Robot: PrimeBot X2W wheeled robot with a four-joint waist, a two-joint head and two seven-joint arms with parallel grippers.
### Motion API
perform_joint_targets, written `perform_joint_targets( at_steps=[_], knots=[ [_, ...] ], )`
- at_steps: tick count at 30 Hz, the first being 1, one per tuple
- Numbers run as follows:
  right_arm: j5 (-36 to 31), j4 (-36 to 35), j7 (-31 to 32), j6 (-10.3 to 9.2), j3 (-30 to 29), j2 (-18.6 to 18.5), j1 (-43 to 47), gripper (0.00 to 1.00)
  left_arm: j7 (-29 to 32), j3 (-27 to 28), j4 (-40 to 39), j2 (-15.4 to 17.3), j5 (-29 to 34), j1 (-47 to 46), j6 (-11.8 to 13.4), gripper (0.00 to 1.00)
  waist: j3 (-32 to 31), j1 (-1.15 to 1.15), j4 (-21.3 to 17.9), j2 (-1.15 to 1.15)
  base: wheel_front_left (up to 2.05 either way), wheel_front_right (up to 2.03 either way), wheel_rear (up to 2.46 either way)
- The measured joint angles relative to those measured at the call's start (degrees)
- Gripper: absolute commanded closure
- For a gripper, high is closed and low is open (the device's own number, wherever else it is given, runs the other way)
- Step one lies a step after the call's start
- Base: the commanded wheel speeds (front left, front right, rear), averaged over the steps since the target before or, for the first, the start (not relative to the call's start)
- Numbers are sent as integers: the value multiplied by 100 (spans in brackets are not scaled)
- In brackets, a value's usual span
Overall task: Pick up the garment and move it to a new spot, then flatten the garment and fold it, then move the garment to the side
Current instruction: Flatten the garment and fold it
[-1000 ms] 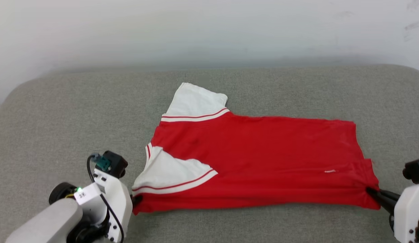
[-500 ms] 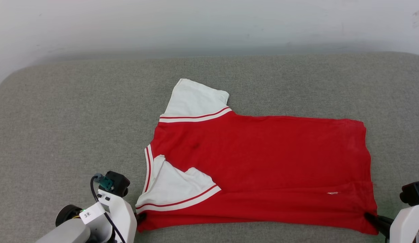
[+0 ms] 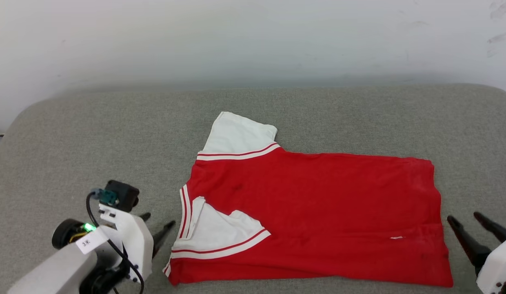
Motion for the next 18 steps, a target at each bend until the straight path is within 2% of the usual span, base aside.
perform_joint_targets(
  at_steps=[8, 14, 18],
  knots=[
    [-1204, -705, -980, 0, -1199, 727, 15, 0, -511, 443, -240, 116, 334, -698, 279, 0, 23, 0, -153, 0, 0, 0, 0],
    [-2002, -1751, -1069, 0, -1811, 1485, 211, 0, -678, 669, -140, -15, 559, -1507, 288, 0, 309, 1, -291, 0, 0, 0, 0],
    [-2377, -2447, -980, 0, -2005, 1902, 364, 0, -531, 708, 76, -119, 643, -2110, 174, 0, 590, 1, -398, 0, 0, 0, 0]
  ],
)
